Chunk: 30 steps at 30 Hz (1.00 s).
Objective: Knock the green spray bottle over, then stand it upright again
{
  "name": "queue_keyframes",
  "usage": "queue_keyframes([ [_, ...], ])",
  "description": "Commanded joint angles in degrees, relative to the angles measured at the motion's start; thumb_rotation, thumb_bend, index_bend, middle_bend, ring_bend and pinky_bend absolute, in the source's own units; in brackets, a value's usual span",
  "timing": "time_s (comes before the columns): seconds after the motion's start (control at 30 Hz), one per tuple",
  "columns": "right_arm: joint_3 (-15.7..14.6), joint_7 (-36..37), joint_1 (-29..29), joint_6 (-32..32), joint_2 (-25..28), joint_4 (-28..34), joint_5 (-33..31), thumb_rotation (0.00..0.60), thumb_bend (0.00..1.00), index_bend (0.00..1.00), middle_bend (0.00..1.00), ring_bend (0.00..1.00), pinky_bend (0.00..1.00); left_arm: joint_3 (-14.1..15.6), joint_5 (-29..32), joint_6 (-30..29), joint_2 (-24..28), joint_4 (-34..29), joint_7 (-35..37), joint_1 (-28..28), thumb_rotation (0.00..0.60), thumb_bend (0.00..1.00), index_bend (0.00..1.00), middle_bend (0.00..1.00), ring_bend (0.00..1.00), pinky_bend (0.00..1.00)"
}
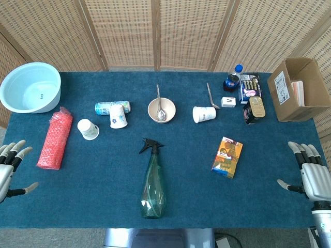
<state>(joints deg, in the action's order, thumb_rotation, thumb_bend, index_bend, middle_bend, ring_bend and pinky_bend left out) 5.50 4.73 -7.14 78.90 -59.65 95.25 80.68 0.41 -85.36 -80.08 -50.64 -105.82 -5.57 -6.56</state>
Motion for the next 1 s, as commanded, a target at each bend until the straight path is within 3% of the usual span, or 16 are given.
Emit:
queue_keyframes([
  [0.03,0.0,-0.1,-0.1,-0.1,-0.1,-0.1,-0.1,0.6,0.15,0.0,0.02,0.0,0.04,0.0,0.1,0.3,-0.1,0.0,-0.1,-0.1,0.499,0.17,0.13,0.0,0.0,0.04],
  [0.63,-0.2,0.6,0.3,0.7,-0.2,-0.2,0.7,0.6,0.15,0.0,0.02,0.0,0.04,0.1,-1.9,0.1,0.4,-0.1,0.7,-0.4,0.49,0.17,0.12,0.0,0.0,0.04],
  [1.0,0.1,-1.3,0.2,0.8,0.4,1.9,0.1,0.6,0.15,0.0,0.02,0.0,0.04,2.3,-12.6,6.4,0.0,2.8,5.2,-6.0,0.486,0.17,0.12,0.0,0.0,0.03],
])
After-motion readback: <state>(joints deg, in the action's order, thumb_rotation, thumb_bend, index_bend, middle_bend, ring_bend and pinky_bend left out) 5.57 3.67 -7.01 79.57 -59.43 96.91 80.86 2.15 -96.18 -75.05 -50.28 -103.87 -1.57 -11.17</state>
